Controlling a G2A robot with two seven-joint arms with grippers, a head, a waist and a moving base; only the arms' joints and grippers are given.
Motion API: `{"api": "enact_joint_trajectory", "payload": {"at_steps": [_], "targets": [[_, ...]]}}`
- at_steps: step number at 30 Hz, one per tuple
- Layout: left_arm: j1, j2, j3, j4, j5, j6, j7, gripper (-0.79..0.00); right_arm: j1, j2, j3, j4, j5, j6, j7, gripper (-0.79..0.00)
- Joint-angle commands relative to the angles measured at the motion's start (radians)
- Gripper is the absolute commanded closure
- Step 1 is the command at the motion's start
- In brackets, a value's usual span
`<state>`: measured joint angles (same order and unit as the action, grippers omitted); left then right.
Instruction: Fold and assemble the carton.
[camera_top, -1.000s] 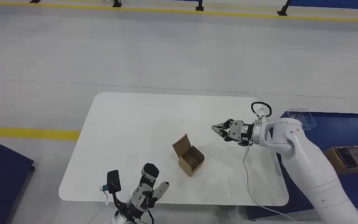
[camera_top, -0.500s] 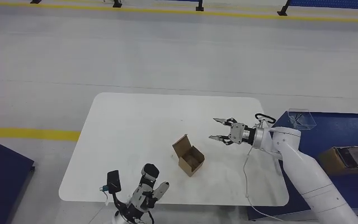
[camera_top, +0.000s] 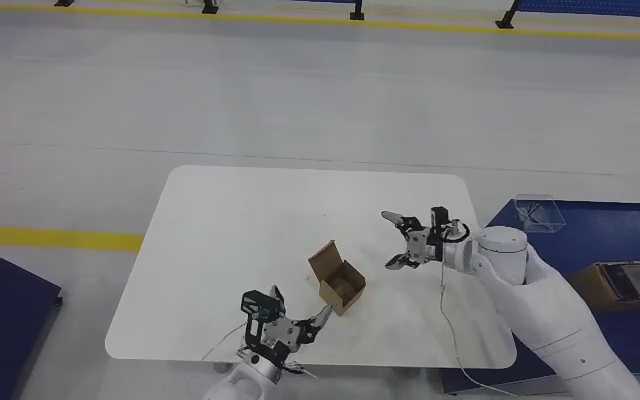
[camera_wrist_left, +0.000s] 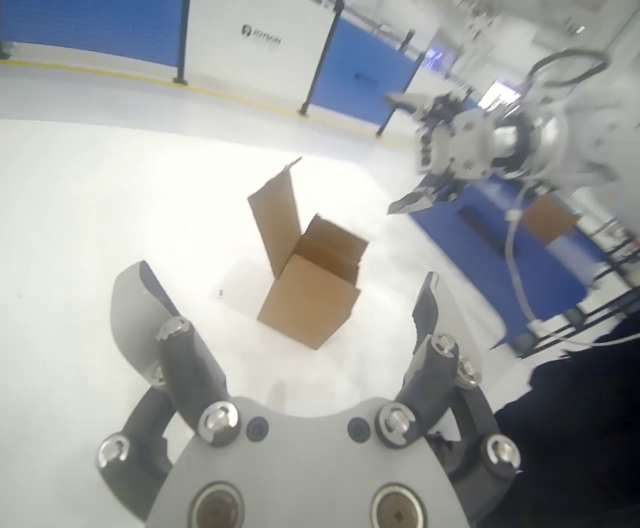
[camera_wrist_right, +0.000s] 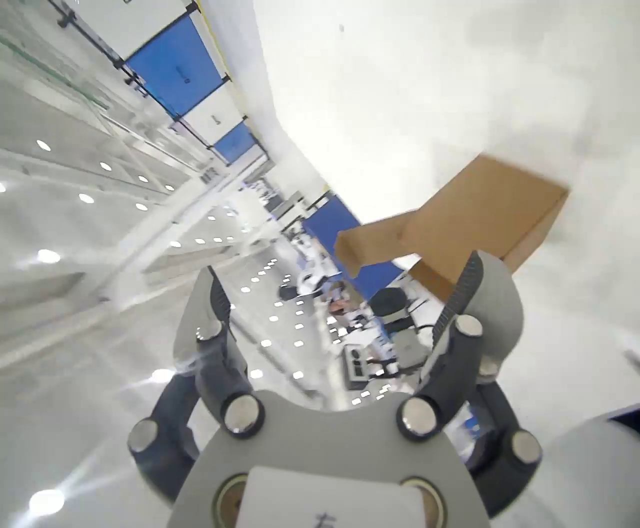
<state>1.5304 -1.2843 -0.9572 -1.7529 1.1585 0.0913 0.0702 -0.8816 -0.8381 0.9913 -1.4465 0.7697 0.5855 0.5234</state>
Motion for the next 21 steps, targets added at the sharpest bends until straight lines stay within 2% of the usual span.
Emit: {"api": "enact_joint_trajectory", "payload": {"at_steps": [1, 3, 5, 6, 8, 11, 13, 17, 21], "targets": [[-0.040, -0.014, 0.039, 0.038, 0.045, 0.102, 0.006, -0.785, 0.001, -0.001, -0.010, 0.022, -0.133, -0.060, -0.044, -0.785], [-0.073, -0.028, 0.073, 0.078, 0.090, 0.178, 0.002, -0.785, 0.007, -0.007, -0.047, 0.024, -0.239, -0.095, -0.082, -0.785], [-0.097, -0.040, 0.094, 0.101, 0.084, 0.217, -0.002, -0.785, 0.007, -0.015, -0.087, 0.028, -0.351, -0.147, -0.140, -0.785], [-0.108, -0.045, 0.099, 0.112, 0.086, 0.235, -0.001, -0.785, 0.006, -0.021, -0.102, 0.034, -0.379, -0.164, -0.169, -0.785], [-0.125, -0.052, 0.105, 0.141, 0.107, 0.277, -0.006, -0.785, 0.009, -0.033, -0.103, 0.056, -0.337, -0.159, -0.216, -0.785], [-0.146, -0.063, 0.116, 0.167, 0.107, 0.294, -0.027, -0.785, 0.009, -0.033, -0.103, 0.056, -0.337, -0.159, -0.216, -0.785], [-0.156, -0.068, 0.121, 0.178, 0.112, 0.303, -0.033, -0.785, 0.002, -0.035, -0.112, 0.055, -0.350, -0.160, -0.169, -0.785], [-0.169, -0.078, 0.126, 0.198, 0.115, 0.315, -0.046, -0.785, -0.014, -0.036, -0.166, 0.028, -0.561, -0.232, -0.194, -0.785], [-0.174, -0.086, 0.127, 0.206, 0.123, 0.321, -0.037, -0.785, -0.035, -0.032, -0.191, 0.003, -0.691, -0.307, -0.128, -0.785]]}}
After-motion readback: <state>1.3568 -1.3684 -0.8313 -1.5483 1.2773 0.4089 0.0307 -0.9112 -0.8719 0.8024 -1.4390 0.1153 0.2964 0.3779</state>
